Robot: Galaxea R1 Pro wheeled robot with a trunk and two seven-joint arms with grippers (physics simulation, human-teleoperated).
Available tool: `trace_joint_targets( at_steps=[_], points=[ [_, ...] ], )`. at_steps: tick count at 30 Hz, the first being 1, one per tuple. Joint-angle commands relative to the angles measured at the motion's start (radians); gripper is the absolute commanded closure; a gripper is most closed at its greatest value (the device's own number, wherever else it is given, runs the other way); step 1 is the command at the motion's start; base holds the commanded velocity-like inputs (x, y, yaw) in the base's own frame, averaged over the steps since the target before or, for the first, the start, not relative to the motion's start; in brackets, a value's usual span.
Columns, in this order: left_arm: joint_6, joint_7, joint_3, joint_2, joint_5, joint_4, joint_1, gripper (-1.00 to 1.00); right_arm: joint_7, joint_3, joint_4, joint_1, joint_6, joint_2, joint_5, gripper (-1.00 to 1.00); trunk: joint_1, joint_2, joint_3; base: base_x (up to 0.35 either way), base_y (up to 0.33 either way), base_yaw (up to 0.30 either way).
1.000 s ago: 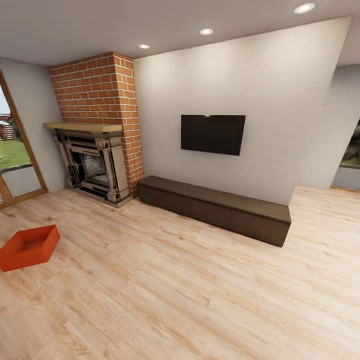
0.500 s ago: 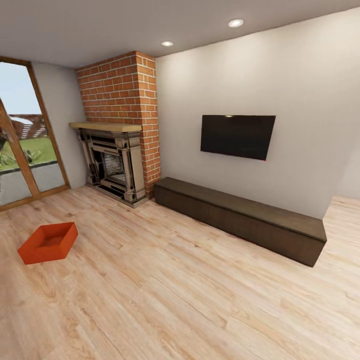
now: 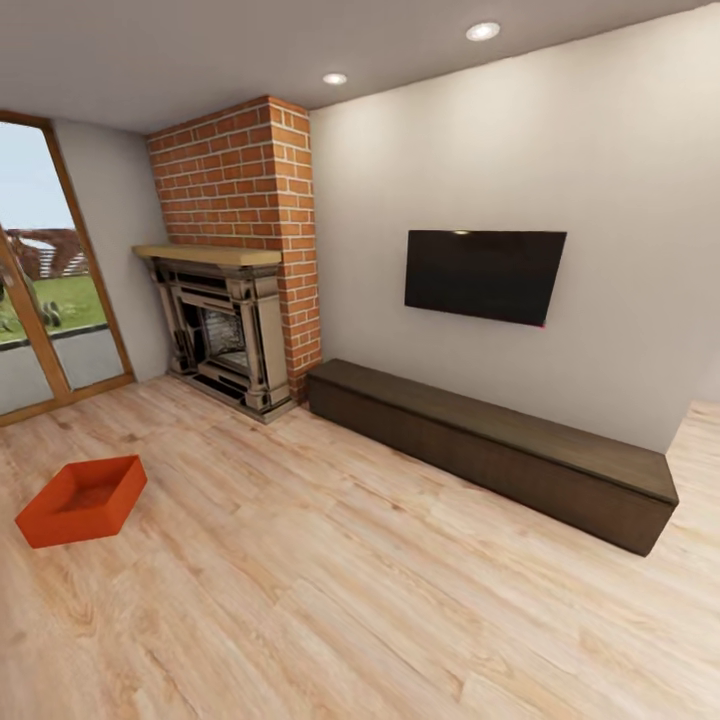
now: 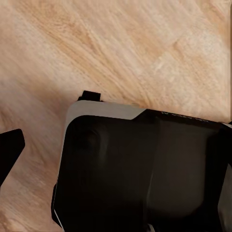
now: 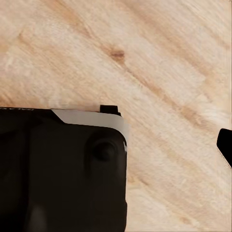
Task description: Move the two storage containers from the living room to the garage. In the garage, place one container on the floor and stack the other container on top of it (either order is fine).
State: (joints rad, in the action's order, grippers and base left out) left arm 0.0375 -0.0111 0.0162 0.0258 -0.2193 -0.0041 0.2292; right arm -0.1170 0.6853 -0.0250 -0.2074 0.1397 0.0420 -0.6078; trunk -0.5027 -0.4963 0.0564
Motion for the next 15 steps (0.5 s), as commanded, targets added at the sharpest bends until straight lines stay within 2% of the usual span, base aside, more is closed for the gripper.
trace_joint_targets(
  at_steps=[1, 15],
  points=[
    [0.003, -0.001, 0.002, 0.0, -0.006, 0.001, 0.001, -1.0, -0.001, 0.008, -0.003, -0.001, 0.004, 0.001, -0.007, -1.0, -0.001, -0.002, 0.002, 0.324, 0.0, 0.0],
    [0.004, -0.001, 0.002, 0.0, -0.006, 0.001, 0.001, -1.0, -0.001, 0.008, -0.003, -0.001, 0.005, -0.001, -0.009, -1.0, -0.001, -0.002, 0.002, 0.324, 0.0, 0.0]
  ],
)
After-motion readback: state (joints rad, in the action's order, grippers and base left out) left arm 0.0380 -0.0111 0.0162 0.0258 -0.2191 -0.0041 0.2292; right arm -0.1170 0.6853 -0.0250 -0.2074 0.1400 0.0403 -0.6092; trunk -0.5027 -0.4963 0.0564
